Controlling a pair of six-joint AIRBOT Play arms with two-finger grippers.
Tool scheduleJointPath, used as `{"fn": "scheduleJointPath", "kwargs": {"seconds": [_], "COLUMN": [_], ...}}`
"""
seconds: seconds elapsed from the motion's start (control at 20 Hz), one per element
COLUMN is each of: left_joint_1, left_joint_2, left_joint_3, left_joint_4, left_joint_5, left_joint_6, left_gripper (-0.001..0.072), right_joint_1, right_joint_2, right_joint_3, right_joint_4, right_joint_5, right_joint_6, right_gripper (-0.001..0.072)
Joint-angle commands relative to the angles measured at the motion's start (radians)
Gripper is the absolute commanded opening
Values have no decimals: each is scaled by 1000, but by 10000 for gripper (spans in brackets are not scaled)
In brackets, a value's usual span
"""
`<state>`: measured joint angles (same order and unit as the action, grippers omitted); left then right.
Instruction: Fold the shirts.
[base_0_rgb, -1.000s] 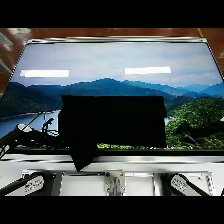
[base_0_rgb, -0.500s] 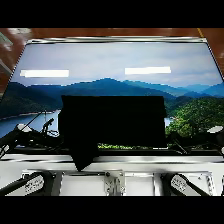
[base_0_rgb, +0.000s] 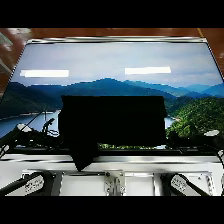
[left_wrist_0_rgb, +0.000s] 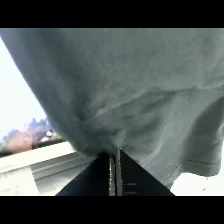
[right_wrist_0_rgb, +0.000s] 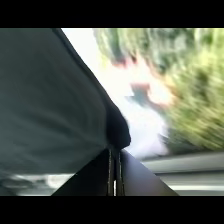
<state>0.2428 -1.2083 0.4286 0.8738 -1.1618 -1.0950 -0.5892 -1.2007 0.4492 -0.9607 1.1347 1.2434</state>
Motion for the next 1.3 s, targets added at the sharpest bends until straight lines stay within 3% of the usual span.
{"fn": "scheduleJointPath", "kwargs": {"seconds": [0.0, 0.1, 0.2, 0.35, 0.45, 0.6, 1.0, 1.25], "left_joint_1": [0, 0, 0, -1, -2, -18, -63, -61], "left_joint_2": [7, 28, 39, 14, -37, -146, -474, -579], "left_joint_3": [40, 108, 212, 381, 484, 629, 933, 970], "left_joint_4": [-1, -19, -19, -23, -23, -47, -124, -123], "left_joint_5": [-5, -45, -74, -48, -34, -31, -5, 53], "left_joint_6": [11, 60, 61, 11, -20, -73, -137, -187], "left_gripper": [42, 42, 42, 41, 41, 42, 42, 41], "right_joint_1": [0, 0, 0, 62, 168, 304, 401, 411], "right_joint_2": [1, 2, 8, 8, 6, -31, -325, -409], "right_joint_3": [-3, 34, 104, 208, 266, 377, 667, 694], "right_joint_4": [125, 154, 138, 139, 120, -21, -65, -137], "right_joint_5": [27, 74, 80, 5, -129, -293, -298, -317], "right_joint_6": [-100, -171, -167, -103, -64, 76, 157, 225], "right_gripper": [66, 66, 65, 65, 65, 65, 65, 65]}}
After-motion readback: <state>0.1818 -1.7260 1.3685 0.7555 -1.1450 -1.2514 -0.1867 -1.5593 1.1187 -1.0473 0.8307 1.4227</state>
